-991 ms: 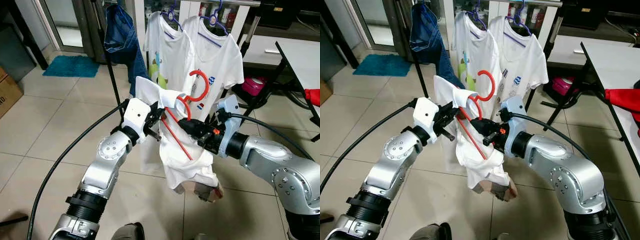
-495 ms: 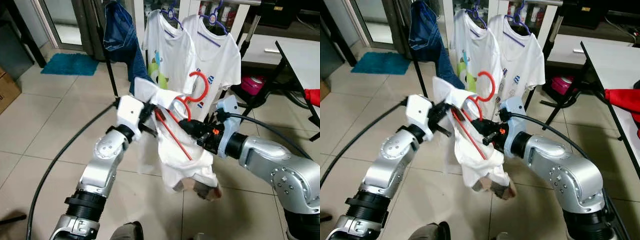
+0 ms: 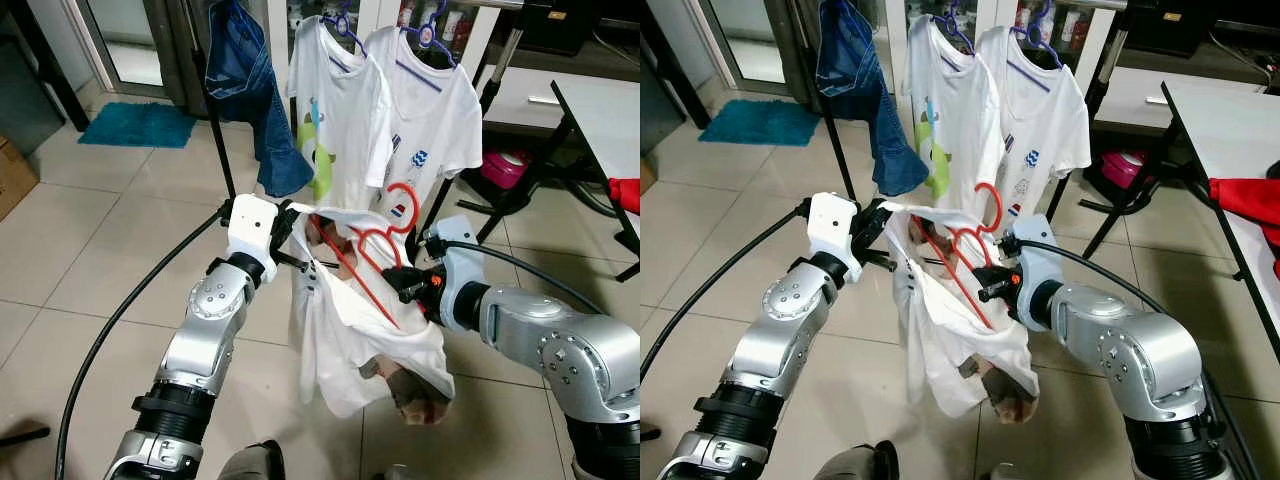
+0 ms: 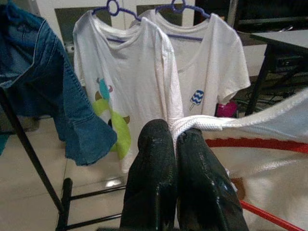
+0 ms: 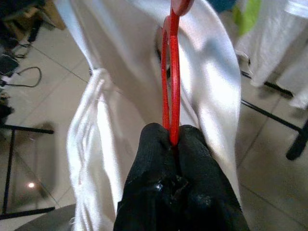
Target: Hang hanger
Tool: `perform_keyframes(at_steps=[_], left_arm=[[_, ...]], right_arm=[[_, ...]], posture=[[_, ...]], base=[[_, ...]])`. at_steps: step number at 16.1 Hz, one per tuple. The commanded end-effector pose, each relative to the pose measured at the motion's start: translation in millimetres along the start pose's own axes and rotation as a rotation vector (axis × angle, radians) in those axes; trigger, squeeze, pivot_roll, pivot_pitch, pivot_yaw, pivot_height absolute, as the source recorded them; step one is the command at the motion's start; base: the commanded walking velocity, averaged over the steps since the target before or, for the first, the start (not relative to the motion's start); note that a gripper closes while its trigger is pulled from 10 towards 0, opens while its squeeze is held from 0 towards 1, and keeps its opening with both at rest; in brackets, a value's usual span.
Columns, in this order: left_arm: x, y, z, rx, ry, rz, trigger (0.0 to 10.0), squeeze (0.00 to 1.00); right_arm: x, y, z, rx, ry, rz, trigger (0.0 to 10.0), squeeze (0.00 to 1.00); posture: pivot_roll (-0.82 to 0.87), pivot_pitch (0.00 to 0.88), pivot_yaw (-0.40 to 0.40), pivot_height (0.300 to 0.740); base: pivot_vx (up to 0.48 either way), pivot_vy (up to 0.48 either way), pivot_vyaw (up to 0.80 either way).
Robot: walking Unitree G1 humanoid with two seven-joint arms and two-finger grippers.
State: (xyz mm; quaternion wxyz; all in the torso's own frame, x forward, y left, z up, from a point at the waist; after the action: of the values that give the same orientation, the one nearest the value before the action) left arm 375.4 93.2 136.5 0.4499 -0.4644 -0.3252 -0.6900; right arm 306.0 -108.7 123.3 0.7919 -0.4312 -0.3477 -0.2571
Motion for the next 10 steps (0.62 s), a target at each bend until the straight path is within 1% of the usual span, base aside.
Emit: perform_keyframes(at_steps=[1,3,4,5,6,7,8,9,10], left_arm=[[-8.2,-2.2,5.2,0.023,0.019,0.041,0.0,0.0],[-15.3,-2.2,2.1,0.014,0.057,0.08,0.0,0.0],[-17.9,-2.6,6.8,0.046,0.062,0.095,0.0,0.0],[-19.8,-3.4,16.0,0.094,0.062,0.108,0.0,0.0],[-20.2,-3.9,20.4,0.111,0.065,0.112,0.0,0.0],[-19.6,-3.8,20.6,0.108,0.064,0.11,0.0,0.0],[-18.9,-3.5,20.0,0.104,0.065,0.108,0.0,0.0],[-18.1,-3.2,19.4,0.102,0.065,0.105,0.0,0.0],[-16.9,-2.6,17.3,0.094,0.063,0.101,0.0,0.0]], right_arm=[[14.6,-3.2,-7.7,-0.06,-0.002,-0.056,10.0,0.0],[30.6,-3.0,-15.5,-0.126,0.031,-0.126,10.0,0.0],[38.2,-4.2,-18.7,-0.148,0.046,-0.16,10.0,0.0],[32.9,-5.1,-13.1,-0.108,0.031,-0.114,10.0,0.0],[16.4,-6.1,-8.2,-0.072,-0.03,-0.015,10.0,0.0],[-1.0,-7.4,-5.7,-0.051,-0.07,0.071,10.0,0.0],[-7.3,-7.9,-4.2,-0.042,-0.068,0.095,10.0,0.0],[-6.3,-7.4,-3.2,-0.041,-0.062,0.091,10.0,0.0],[1.6,-6.3,-1.8,-0.043,-0.05,0.051,10.0,0.0]], posture=[[-0.22,0.102,-0.012,0.74],[-0.22,0.1,-0.013,0.74],[-0.22,0.099,-0.015,0.74],[-0.22,0.1,-0.016,0.74],[-0.22,0.102,-0.017,0.74],[-0.22,0.104,-0.018,0.74],[-0.22,0.106,-0.018,0.74],[-0.22,0.107,-0.017,0.74],[-0.22,0.108,-0.014,0.74]], base=[[0.0,0.0,0.0],[0.0,0.0,0.0],[0.0,0.0,0.0],[0.0,0.0,0.0],[0.0,0.0,0.0],[0.0,0.0,0.0],[0.0,0.0,0.0],[0.0,0.0,0.0],[0.0,0.0,0.0]])
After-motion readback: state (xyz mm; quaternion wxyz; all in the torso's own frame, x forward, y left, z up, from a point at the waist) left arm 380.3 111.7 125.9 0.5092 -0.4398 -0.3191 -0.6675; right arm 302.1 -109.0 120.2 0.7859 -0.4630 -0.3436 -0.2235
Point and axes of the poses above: a point about 5 cm out from each wrist's last joint towards the gripper, its own y axis pointing out of the wrist towards the gripper, its own x axis along the axis of the wrist's last joint, z = x × y, the point moved 6 cm from there along y, pointing out of the wrist towards the gripper, and after that the axes turned 15 degrees about y, right-handed, at the moved point
